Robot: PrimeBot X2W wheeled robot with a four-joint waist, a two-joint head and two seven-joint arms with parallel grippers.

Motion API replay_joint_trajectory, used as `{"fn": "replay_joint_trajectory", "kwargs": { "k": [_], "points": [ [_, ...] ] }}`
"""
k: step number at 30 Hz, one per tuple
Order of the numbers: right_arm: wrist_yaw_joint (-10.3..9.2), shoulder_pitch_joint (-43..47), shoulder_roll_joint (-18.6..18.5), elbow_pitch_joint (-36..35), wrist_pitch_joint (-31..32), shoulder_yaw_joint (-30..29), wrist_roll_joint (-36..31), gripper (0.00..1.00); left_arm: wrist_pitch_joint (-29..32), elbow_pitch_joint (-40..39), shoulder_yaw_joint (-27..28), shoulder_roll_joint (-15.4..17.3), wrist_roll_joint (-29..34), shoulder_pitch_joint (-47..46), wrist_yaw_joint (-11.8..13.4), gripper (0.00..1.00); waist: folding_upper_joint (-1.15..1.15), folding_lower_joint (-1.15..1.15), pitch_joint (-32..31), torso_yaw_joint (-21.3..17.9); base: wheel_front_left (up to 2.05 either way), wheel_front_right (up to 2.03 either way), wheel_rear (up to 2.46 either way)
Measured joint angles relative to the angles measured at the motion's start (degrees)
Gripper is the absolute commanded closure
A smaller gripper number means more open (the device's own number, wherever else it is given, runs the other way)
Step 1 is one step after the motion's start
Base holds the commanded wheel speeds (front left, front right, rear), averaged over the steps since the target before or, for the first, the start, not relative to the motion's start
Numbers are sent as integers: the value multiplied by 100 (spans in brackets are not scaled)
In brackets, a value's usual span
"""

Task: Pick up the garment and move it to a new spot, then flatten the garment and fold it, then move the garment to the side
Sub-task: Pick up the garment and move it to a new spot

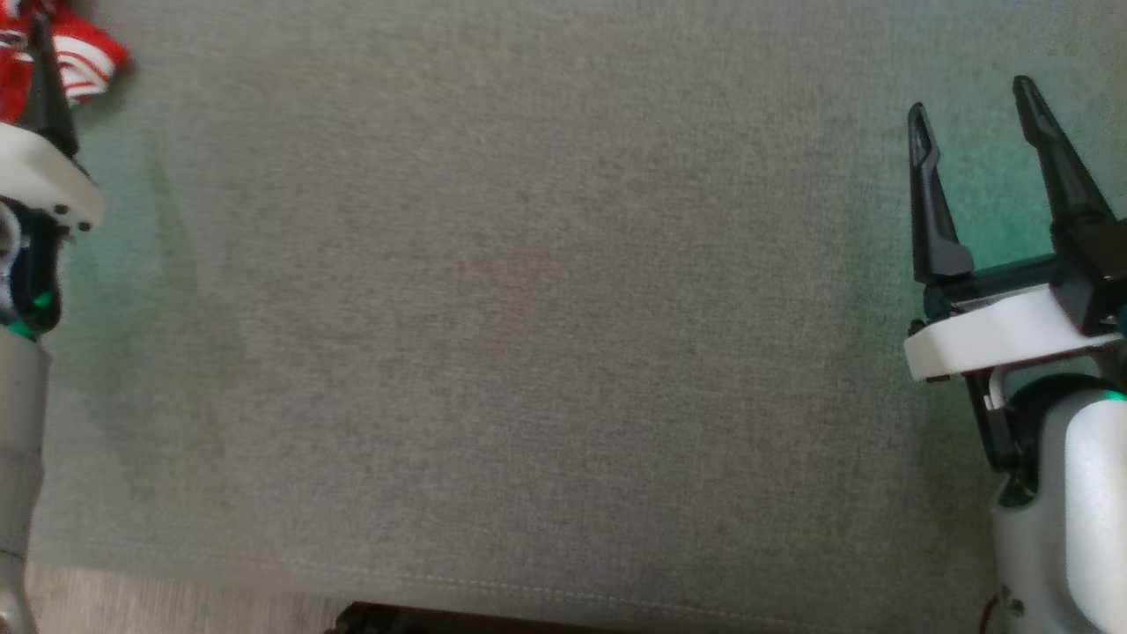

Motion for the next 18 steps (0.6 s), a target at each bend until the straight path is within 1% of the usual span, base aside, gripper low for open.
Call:
{"fn": "replay_joint_trajectory", "kwargs": {
  "k": [6, 11, 14, 15, 16, 17, 18],
  "points": [
    [0, 0, -3, -49, -2, -75, 0, 0, -46, 708, -122, -153, 4, -187, -51, 0, 0, -1, 360, -132, 0, 0, 0],
    [0, -1, -3, -49, -13, -77, 0, 0, -13, 1227, -199, -162, 24, -360, -46, 0, 0, -2, 446, -202, 0, 0, 0],
    [0, -2, -2, -40, -35, -73, 0, 0, -24, 1406, -214, -157, 24, -456, -94, 0, 0, -2, 451, -247, 0, 0, 0],
    [0, -3, -2, -33, -42, -74, 0, 0, -42, 1458, -214, -157, 24, -469, -96, 25, 0, -2, 448, -265, 0, 0, 0],
    [0, -3, -2, -26, -65, -78, 0, 0, -51, 1515, -214, -157, 24, -485, -96, 47, 0, -2, 446, -281, 0, 0, 0],
    [0, -3, -2, -23, -80, -82, 0, 0, -69, 1575, -214, -156, 24, -512, -96, 80, 0, -2, 442, -295, 0, 0, 0],
    [0, -3, -2, -14, -81, -82, 0, 0, -105, 1621, -214, -151, 24, -534, -94, 99, 0, -2, 437, -308, 0, 0, 0]
  ]
}}
